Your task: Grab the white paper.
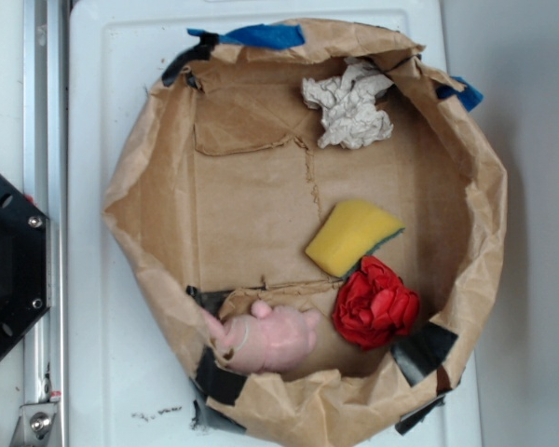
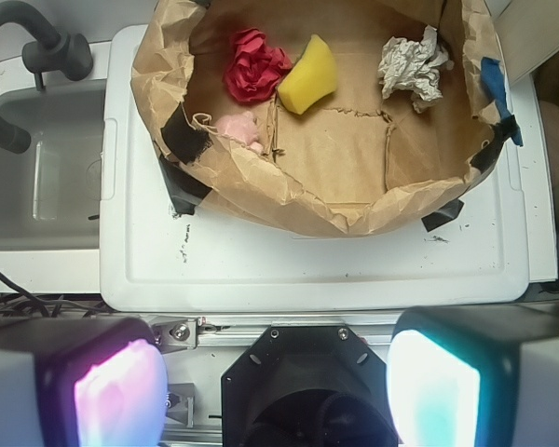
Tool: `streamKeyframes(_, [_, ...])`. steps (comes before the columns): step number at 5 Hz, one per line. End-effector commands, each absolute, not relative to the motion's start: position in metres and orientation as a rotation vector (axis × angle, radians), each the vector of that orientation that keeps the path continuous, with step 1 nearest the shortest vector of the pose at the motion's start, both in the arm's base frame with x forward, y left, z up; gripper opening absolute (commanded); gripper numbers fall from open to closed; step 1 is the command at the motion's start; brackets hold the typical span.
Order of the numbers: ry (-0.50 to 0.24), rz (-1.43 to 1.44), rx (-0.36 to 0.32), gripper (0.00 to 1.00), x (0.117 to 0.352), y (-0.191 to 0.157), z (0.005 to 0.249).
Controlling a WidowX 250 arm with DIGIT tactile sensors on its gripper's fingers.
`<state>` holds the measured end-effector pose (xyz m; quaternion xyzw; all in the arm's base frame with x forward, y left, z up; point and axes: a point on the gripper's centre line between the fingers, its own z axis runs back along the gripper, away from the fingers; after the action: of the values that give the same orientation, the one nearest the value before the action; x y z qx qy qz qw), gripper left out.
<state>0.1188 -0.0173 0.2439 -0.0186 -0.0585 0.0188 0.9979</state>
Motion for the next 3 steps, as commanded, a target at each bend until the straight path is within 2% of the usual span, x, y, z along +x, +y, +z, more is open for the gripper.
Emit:
streamKeyframes(1, [-0.117,0.038,-0.037,1.0,0.119,-0.017,0.244])
streamKeyframes(2, [-0.172,0.119,-0.074,1.0,0.169,-0.016,0.234])
streamKeyframes(3, [-0.181,0.186,-0.086,1.0,0.206,-0.01,0.215])
